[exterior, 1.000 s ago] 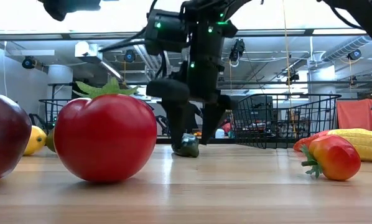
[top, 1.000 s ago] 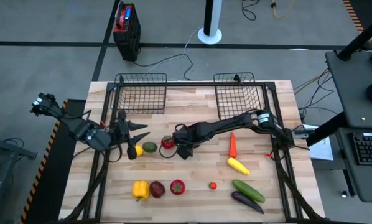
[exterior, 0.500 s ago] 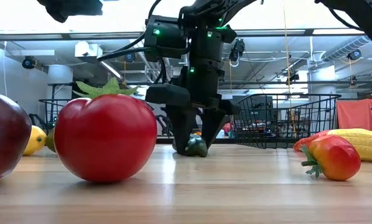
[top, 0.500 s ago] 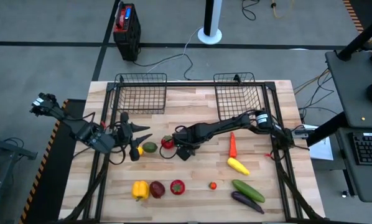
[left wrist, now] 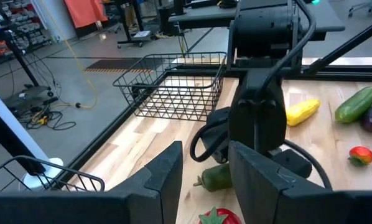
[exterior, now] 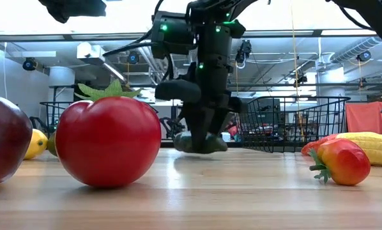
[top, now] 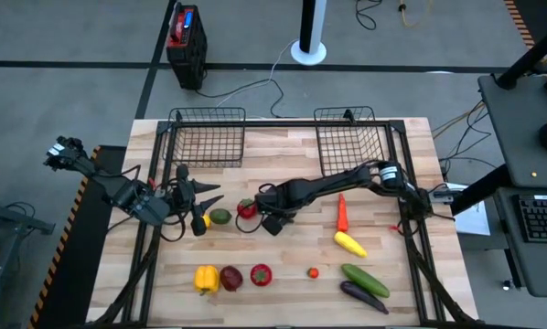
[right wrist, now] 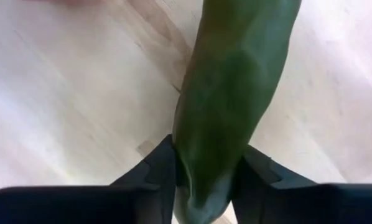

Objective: Sort produce into baskets
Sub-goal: Put the green chili pepper into the left black wire basket

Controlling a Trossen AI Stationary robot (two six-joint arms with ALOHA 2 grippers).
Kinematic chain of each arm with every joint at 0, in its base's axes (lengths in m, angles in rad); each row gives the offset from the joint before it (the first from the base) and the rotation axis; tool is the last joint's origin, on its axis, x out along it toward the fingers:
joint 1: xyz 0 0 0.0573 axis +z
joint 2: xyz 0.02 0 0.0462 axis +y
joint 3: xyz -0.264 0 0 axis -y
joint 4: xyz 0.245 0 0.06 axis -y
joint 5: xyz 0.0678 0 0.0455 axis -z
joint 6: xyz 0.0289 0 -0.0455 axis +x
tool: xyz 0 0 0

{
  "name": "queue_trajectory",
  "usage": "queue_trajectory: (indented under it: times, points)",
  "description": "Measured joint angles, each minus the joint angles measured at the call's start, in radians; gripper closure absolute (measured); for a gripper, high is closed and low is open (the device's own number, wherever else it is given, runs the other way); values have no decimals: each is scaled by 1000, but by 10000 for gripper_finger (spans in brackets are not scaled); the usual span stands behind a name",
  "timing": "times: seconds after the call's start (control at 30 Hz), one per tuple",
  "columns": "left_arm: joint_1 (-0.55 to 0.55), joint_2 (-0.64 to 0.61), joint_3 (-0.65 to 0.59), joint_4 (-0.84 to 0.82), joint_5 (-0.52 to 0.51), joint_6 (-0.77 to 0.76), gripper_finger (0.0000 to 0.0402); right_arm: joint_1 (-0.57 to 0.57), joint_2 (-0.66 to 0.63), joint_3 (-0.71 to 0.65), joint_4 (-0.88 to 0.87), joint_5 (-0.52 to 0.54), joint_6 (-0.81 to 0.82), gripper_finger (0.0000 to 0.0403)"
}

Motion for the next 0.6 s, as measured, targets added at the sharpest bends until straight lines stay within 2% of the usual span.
queue_trajectory:
  times: [0.1,0.3,0.6]
  points:
    - [0,0,0,2,0,0,287,0,-29,0,-2,3,-19,315]
    - [0,3,0,4,0,-2,287,0,-102,0,-6,11,-78,301]
    - [0,11,0,6,0,-5,287,5,-243,0,-10,165,-242,305]
